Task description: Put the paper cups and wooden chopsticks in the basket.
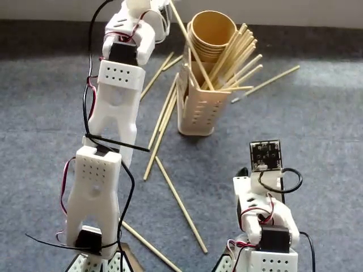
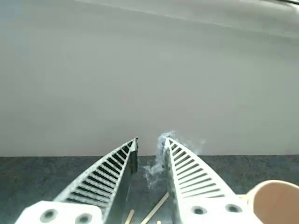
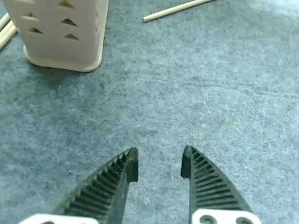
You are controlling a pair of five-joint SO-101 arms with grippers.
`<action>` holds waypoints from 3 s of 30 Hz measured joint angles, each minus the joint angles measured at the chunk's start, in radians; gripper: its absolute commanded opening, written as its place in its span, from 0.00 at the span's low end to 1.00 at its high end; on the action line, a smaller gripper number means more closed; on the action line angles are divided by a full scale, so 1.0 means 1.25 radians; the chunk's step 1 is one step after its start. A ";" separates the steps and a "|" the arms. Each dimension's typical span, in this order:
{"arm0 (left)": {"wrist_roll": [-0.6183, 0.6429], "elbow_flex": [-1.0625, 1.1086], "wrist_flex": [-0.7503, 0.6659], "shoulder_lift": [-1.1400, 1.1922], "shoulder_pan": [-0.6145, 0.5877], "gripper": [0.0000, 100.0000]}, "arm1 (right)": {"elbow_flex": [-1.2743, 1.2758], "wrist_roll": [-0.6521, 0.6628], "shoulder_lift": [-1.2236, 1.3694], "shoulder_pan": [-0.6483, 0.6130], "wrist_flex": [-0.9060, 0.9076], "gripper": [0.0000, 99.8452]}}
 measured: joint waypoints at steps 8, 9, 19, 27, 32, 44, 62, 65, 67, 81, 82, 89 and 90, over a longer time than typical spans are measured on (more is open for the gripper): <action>-0.002 -0.147 0.071 0.000 0.066 0.11 | 0.000 0.000 0.000 0.000 0.000 0.16; -0.002 -0.169 0.090 0.000 0.068 0.11 | 0.000 0.000 0.000 0.000 0.000 0.16; 0.004 -0.322 0.189 -0.001 0.065 0.11 | 0.002 0.000 0.000 0.000 0.000 0.16; 0.001 -0.248 0.109 0.042 -0.029 0.11 | 0.043 0.000 0.000 0.000 0.000 0.16; 0.004 -0.176 0.020 0.077 -0.083 0.11 | 0.045 0.000 0.000 0.000 0.000 0.16; 0.004 -0.141 0.002 0.149 -0.010 0.11 | 0.045 0.000 0.000 0.000 0.000 0.16; 0.005 -0.322 0.200 0.117 0.071 0.11 | 0.045 0.000 0.000 0.000 0.000 0.16; 0.005 -0.322 0.243 0.070 0.102 0.11 | 0.045 0.000 0.000 0.000 0.000 0.16; 0.004 -0.322 0.265 0.031 0.123 0.11 | 0.045 0.000 0.000 0.000 0.000 0.16; 0.001 -0.329 0.421 -0.142 0.135 0.11 | 0.045 0.000 0.000 0.000 0.000 0.16; 0.001 -0.329 0.421 -0.141 0.126 0.11 | 0.045 0.000 0.000 0.000 0.000 0.16; 0.004 -0.317 0.217 -0.006 -0.014 0.11 | 0.045 0.000 0.000 0.000 0.000 0.16; 0.004 -0.309 0.188 0.021 -0.031 0.11 | 0.045 0.000 0.000 0.000 0.000 0.16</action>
